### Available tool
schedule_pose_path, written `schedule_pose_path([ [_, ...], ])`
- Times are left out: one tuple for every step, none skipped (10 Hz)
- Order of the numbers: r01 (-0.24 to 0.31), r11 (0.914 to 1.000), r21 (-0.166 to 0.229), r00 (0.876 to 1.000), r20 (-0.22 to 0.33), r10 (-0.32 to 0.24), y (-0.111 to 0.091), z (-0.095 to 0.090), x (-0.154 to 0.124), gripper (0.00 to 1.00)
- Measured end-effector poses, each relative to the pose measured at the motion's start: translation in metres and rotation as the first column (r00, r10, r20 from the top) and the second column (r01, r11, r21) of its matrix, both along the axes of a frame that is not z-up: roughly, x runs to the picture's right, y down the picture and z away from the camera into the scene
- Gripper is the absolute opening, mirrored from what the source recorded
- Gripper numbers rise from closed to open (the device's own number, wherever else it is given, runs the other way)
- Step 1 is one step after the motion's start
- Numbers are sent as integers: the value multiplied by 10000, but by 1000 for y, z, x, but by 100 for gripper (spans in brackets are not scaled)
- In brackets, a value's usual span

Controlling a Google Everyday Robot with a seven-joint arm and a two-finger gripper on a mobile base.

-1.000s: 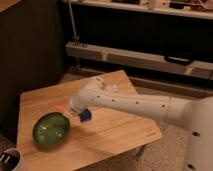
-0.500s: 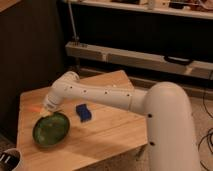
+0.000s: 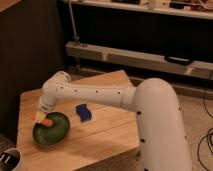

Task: Place the pepper in the ceramic bowl

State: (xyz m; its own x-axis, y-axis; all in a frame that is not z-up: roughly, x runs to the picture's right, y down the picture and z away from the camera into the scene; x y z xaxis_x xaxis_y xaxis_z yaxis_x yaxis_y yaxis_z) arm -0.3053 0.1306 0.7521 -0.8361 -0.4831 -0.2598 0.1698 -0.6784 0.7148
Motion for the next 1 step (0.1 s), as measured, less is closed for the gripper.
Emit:
schedule_pose_path([
  [-98,10000,-17,9999,-141,97,4,-2,16,80],
])
